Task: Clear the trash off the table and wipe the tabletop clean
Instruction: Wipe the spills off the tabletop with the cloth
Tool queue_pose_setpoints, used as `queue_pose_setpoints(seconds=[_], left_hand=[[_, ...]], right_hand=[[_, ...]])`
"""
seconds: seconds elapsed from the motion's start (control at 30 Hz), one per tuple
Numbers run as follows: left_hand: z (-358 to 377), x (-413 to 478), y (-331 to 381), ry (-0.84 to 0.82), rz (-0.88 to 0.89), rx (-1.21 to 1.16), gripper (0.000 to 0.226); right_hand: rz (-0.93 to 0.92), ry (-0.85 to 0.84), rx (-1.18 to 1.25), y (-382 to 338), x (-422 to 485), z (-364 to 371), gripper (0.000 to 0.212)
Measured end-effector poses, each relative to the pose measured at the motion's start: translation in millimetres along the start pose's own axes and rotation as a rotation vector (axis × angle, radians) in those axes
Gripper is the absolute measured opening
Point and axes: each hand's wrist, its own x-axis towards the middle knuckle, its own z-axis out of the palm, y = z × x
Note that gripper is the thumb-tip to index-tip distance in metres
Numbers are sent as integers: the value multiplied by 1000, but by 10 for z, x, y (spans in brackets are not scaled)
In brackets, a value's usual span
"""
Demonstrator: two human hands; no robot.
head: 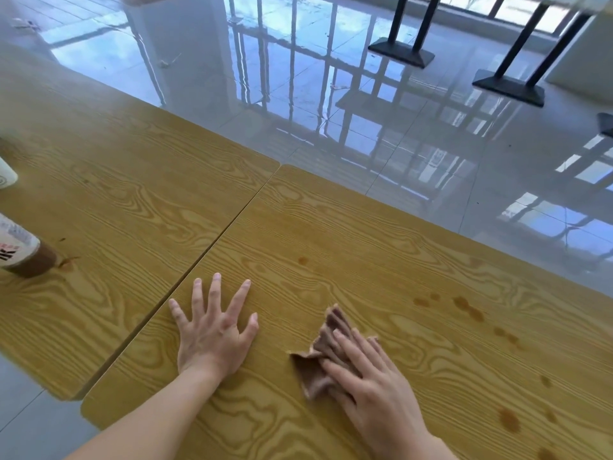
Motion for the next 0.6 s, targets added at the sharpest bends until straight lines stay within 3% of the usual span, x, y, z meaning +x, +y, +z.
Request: queue_pose_setpoints(seconds=[0.13, 0.2, 0.27, 0.37, 0.43, 0.5, 0.6], left_hand=[[7, -3, 0, 7, 2, -4, 64], [-3, -3, 11, 14, 1, -11, 64], [-19, -4, 6, -3, -1, -8, 64], [-38, -16, 13, -10, 3, 0, 64], [-50, -12, 18, -13, 5, -9, 64], [-52, -9, 10, -20, 7, -4, 64], [-47, -9, 7, -7, 9, -14, 64]], right_hand=[[399, 50, 16, 285, 1006, -276, 41], [507, 17, 67, 223, 1477, -333, 46], [400, 17, 47, 85, 1465, -187, 47], [132, 88, -12, -276, 603, 119, 43], [58, 82, 8, -295, 224, 174, 41], [107, 46, -40, -143, 419, 115, 44], [338, 55, -16, -80, 1319, -97, 52]])
